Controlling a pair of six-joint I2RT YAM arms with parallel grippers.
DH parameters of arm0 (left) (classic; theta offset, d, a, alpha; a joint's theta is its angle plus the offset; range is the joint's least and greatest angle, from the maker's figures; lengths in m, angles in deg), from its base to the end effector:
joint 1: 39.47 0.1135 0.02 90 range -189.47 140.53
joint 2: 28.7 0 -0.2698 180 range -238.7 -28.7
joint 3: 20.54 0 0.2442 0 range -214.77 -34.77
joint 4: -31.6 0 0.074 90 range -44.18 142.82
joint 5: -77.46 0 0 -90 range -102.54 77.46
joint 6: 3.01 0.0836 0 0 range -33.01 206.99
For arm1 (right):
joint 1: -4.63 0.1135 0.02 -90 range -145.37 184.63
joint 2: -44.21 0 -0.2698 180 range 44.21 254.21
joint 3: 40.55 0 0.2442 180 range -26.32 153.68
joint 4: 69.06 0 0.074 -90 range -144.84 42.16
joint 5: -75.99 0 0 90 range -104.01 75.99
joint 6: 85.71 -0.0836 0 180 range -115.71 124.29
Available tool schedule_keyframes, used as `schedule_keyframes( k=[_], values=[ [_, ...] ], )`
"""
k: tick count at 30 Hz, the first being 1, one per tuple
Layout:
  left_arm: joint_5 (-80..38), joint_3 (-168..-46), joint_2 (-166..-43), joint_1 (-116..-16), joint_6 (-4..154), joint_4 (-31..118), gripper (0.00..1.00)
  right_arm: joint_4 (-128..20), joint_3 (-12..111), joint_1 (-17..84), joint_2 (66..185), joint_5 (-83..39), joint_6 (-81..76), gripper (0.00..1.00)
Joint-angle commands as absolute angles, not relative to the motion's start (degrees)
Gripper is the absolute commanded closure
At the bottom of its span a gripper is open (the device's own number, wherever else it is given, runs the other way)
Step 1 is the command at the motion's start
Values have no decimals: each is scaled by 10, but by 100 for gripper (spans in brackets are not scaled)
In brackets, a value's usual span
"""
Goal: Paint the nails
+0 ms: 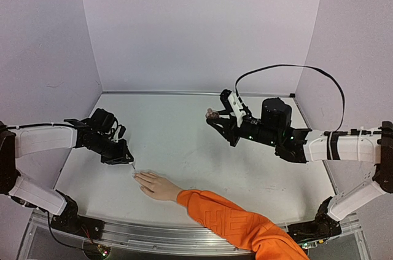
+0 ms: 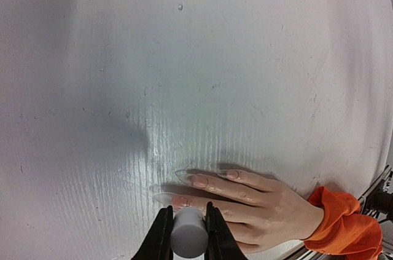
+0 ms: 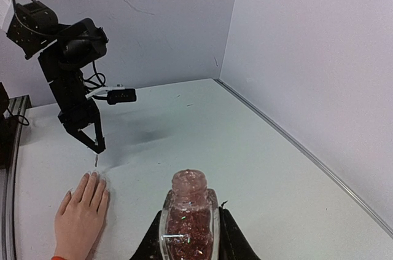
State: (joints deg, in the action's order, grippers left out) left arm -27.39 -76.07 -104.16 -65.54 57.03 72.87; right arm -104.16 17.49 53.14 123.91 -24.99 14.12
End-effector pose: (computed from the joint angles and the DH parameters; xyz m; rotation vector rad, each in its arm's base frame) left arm 0.2209 -0.1319 0.1558 -0.0014 2.7472 -0.6470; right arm 0.2203 0.2731 0.3251 -0.8101 1.1103 0.6962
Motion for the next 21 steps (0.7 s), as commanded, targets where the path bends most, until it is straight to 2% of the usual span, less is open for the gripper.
schedule_keyframes(
  k=[1,21],
  values=[
    [-285,-755,-1051,-652,581,724,100,-1086,183,529,1241,-258,142,100],
    [-292,-752,-1076,-652,583,697,100,-1086,184,529,1245,-258,142,100]
  ],
)
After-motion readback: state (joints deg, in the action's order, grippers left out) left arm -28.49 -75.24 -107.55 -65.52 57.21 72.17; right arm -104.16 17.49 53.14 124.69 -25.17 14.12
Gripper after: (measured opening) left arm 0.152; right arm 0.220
